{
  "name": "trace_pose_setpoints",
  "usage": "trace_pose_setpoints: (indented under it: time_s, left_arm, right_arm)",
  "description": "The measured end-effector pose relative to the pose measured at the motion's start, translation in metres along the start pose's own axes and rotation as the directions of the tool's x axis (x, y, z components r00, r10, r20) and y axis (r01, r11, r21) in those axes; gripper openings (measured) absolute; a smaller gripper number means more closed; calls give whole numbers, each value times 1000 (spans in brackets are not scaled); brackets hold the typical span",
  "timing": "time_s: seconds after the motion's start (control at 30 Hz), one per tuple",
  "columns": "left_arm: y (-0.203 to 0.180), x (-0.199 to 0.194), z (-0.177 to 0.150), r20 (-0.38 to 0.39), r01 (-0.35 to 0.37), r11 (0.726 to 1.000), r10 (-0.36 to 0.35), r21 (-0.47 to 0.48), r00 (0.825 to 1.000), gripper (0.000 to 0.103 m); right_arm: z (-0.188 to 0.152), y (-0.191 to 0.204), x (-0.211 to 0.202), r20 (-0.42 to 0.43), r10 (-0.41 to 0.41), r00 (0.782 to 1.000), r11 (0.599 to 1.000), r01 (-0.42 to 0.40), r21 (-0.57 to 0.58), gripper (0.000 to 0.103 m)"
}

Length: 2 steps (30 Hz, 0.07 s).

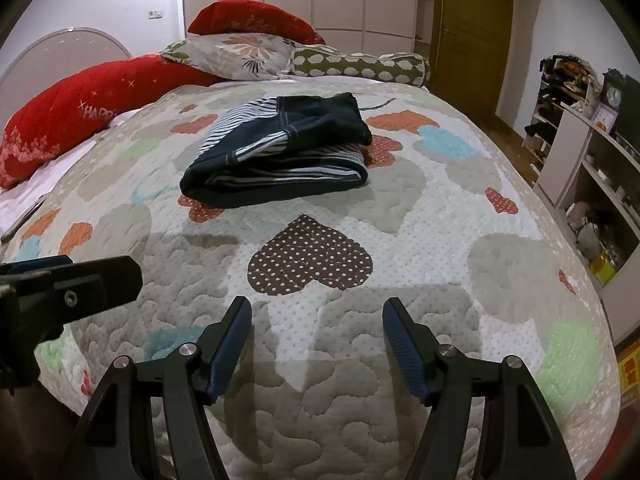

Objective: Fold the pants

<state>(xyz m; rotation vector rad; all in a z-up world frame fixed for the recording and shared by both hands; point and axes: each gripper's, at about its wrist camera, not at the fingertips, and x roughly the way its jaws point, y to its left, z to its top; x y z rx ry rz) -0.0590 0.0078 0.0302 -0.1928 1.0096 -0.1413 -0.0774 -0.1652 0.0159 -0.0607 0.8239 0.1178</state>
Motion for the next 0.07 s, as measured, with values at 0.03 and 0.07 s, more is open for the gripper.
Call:
trace_pose_setpoints:
  time_s: [0.03, 0.07]
  left_arm:
    - [0, 1, 2, 2, 1, 1000, -1, 2, 1000, 98]
    - [0, 2, 3, 2, 3, 1000, -3, 4, 1000, 98]
  right_arm:
    - [1, 0, 1, -1, 3, 1000, 1000, -3, 1, 73]
    - [3, 0, 2, -1, 6, 1000, 1000, -6, 2, 73]
